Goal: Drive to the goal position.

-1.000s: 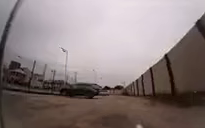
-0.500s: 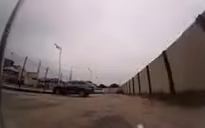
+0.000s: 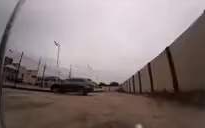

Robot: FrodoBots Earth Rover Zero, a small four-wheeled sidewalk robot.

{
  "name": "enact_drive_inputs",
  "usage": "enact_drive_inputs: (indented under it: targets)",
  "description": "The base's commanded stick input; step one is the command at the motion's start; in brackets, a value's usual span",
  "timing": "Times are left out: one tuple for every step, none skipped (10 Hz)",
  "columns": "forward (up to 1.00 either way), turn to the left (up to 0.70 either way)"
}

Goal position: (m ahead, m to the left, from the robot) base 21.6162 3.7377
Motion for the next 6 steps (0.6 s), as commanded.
enact_drive_inputs:
  targets:
    - [0.98, -0.29]
    - [0.98, -0.12]
    - [0.98, 0.04]
    - [0.98, 0.04]
    - [0.98, 0.04]
    - [0.98, 0.04]
